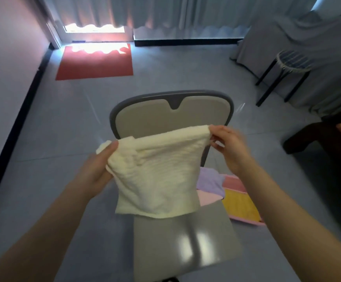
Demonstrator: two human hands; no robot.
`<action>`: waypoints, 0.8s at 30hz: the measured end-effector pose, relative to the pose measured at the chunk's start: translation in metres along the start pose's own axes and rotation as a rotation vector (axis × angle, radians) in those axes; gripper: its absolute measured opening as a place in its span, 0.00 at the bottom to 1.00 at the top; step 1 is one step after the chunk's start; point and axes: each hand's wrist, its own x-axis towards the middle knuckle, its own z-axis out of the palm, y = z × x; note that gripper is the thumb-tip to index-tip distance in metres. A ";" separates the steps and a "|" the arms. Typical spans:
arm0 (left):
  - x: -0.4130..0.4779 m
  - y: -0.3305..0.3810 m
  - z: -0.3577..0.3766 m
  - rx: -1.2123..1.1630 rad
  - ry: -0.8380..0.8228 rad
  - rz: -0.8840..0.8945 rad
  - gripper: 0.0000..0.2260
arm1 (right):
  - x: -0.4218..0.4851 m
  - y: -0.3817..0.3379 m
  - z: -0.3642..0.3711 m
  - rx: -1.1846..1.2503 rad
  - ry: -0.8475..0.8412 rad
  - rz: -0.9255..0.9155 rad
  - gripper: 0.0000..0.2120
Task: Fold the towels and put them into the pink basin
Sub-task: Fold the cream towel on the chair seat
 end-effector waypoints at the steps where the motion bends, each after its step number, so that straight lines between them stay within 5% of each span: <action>1: 0.001 0.006 -0.007 -0.025 0.038 0.053 0.13 | 0.000 -0.007 -0.008 0.034 0.037 -0.042 0.09; 4: -0.002 0.026 -0.019 0.047 0.100 0.190 0.14 | -0.007 -0.021 -0.024 0.157 0.056 -0.123 0.08; 6: -0.008 0.035 -0.022 0.109 -0.018 0.189 0.24 | -0.016 -0.022 -0.033 0.221 0.001 -0.085 0.07; 11: -0.031 -0.009 -0.046 0.173 -0.305 -0.201 0.34 | -0.046 0.031 -0.079 0.102 -0.274 0.215 0.13; 14: -0.037 -0.062 -0.067 0.445 -0.452 -0.341 0.27 | -0.071 0.091 -0.101 -0.064 -0.301 0.355 0.13; 17: -0.029 -0.132 -0.083 0.684 -0.534 -0.433 0.03 | -0.093 0.169 -0.121 -0.278 -0.337 0.435 0.06; 22: 0.006 -0.244 -0.133 1.097 -0.647 -0.540 0.11 | -0.109 0.289 -0.146 -0.757 -0.233 0.591 0.10; 24: 0.027 -0.263 -0.143 1.204 -0.531 -0.507 0.11 | -0.095 0.311 -0.142 -0.927 -0.163 0.530 0.09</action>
